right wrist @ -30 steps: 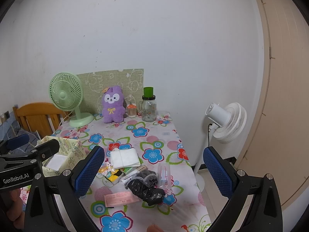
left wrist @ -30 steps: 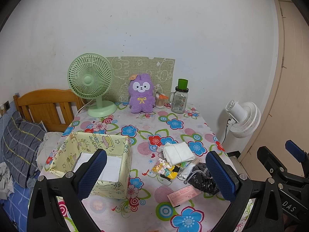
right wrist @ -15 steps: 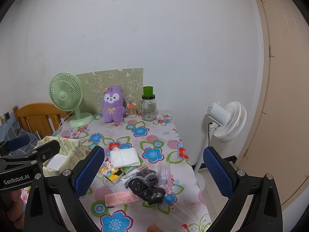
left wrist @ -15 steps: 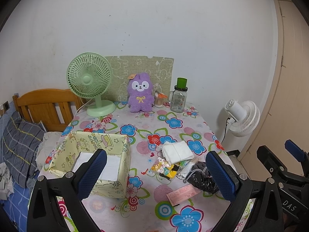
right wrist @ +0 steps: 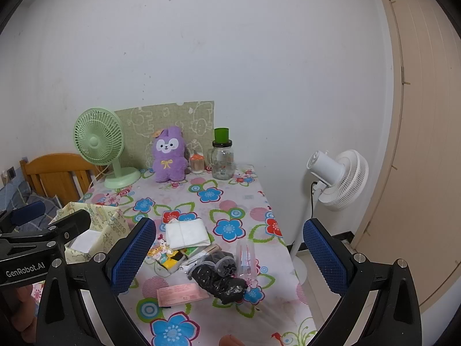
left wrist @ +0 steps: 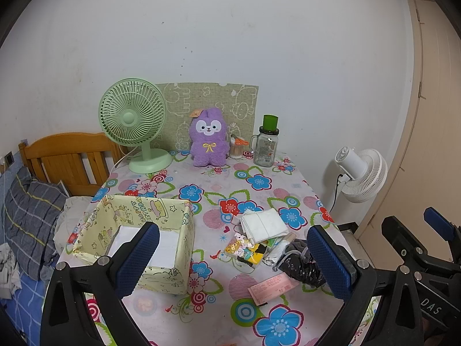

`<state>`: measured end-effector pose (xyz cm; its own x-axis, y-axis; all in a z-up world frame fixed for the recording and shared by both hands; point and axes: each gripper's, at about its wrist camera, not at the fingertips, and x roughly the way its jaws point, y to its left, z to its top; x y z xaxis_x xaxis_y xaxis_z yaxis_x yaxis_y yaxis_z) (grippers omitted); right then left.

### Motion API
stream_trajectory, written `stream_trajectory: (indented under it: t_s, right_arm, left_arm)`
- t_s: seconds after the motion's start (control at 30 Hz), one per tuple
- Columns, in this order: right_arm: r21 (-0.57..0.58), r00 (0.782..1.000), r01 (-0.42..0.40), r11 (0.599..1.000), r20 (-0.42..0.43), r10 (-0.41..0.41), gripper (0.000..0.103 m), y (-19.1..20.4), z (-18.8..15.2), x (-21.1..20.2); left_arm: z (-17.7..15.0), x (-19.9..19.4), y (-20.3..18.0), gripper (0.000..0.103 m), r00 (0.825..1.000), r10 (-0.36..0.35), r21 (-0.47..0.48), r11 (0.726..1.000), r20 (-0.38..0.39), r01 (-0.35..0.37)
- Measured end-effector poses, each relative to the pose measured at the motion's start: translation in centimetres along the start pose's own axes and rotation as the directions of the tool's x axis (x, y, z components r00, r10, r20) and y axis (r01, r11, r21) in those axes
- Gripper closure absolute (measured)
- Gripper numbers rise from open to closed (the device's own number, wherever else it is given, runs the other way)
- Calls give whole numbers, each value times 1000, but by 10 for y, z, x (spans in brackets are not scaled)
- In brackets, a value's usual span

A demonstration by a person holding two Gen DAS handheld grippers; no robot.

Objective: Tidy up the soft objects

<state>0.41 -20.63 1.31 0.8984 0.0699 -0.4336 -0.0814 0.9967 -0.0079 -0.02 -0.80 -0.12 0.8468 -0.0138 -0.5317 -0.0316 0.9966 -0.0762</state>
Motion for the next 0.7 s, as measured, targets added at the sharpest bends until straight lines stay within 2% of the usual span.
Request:
stream_trajectory:
  t_s: [0.7]
  right_arm:
    - [1, 1000, 7, 1000, -13, -7, 0, -3, -2, 1]
  left_arm:
    - [-1, 1, -2, 0, 1000, -12, 11, 1000, -6, 12]
